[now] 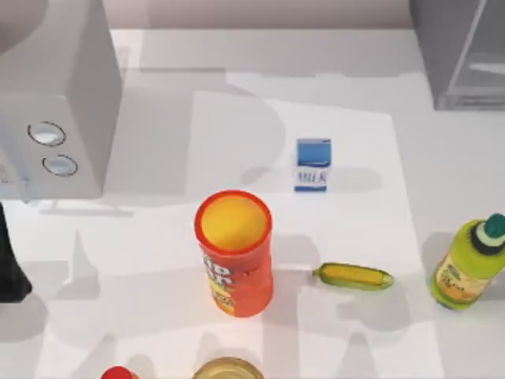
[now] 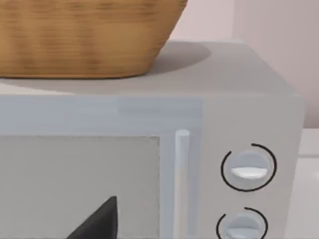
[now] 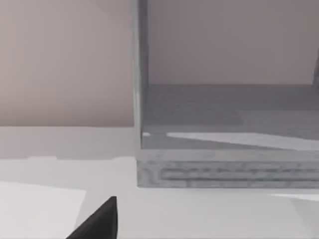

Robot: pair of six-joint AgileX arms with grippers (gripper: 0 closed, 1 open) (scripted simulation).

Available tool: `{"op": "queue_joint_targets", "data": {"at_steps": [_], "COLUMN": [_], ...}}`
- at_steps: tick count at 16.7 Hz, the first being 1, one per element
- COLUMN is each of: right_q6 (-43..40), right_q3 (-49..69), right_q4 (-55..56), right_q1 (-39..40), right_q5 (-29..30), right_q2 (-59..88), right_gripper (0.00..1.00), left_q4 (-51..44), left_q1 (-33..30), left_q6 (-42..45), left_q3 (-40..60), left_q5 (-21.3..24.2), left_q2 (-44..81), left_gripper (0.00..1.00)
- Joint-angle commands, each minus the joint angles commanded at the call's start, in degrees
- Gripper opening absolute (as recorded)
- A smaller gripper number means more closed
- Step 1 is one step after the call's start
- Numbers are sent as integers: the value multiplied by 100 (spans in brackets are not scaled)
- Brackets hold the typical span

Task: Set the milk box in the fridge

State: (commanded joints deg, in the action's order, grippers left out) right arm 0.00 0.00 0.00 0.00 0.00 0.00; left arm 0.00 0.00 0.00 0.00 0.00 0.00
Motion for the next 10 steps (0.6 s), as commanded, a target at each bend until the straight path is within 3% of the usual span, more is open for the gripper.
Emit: {"op": "queue_joint_targets", "data": {"at_steps": [5, 10], "right_q6": [69, 347], "right_q3": [156, 866], "right_q4": [156, 862], "right_q1": [180, 936], "right_q5": [140, 810], "right_q2": [354, 2158], "right_gripper": [100, 100], "left_q4": [0, 0], "left_q1": [0, 0], "left_q6": [0, 0], "left_q3": [0, 0], "left_q5": [0, 0], "left_q2": [0, 0], "left_gripper": [100, 100]}}
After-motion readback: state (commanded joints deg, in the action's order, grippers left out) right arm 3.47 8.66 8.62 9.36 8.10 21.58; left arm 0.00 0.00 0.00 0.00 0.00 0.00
